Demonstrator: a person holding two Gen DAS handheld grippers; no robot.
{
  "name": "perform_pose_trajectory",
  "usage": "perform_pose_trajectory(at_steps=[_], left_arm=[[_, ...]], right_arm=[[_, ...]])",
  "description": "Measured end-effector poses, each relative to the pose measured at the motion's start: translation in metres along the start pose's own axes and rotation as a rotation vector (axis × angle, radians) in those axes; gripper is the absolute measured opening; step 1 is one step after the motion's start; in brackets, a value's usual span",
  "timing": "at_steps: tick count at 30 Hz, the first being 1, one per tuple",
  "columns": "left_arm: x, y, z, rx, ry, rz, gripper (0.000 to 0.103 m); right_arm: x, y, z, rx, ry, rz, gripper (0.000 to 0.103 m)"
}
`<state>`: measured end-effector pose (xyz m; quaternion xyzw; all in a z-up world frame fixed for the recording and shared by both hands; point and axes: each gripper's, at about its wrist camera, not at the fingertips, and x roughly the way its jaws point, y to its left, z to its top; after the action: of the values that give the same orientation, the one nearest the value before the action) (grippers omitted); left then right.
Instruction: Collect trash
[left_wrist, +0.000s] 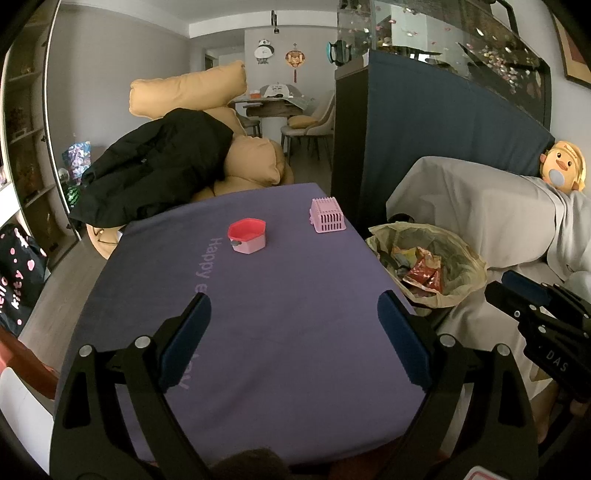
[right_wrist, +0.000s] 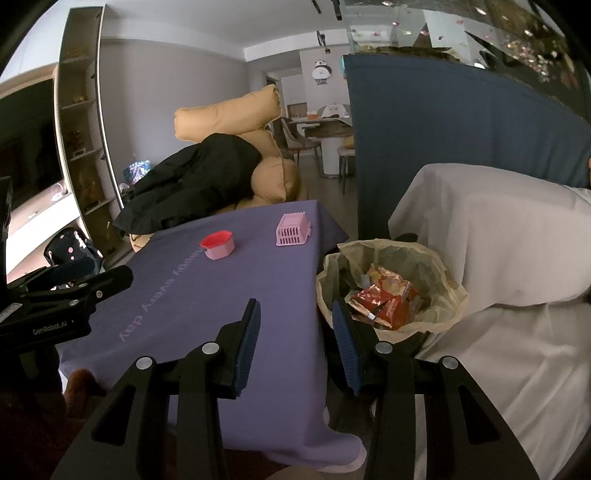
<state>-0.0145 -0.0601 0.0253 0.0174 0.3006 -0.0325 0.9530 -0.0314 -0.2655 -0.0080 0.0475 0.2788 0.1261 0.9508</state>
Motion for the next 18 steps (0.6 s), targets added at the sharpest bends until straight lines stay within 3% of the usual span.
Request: perform_pose_trajectory(at_steps=[18], left_arm=[[0.0027,0.0008,-0.0024,0.007,0.002,-0.008,0.087]], right_arm=[[0.0007,-0.0017,0.0,-0.005,-0.007,-0.007,0.039]])
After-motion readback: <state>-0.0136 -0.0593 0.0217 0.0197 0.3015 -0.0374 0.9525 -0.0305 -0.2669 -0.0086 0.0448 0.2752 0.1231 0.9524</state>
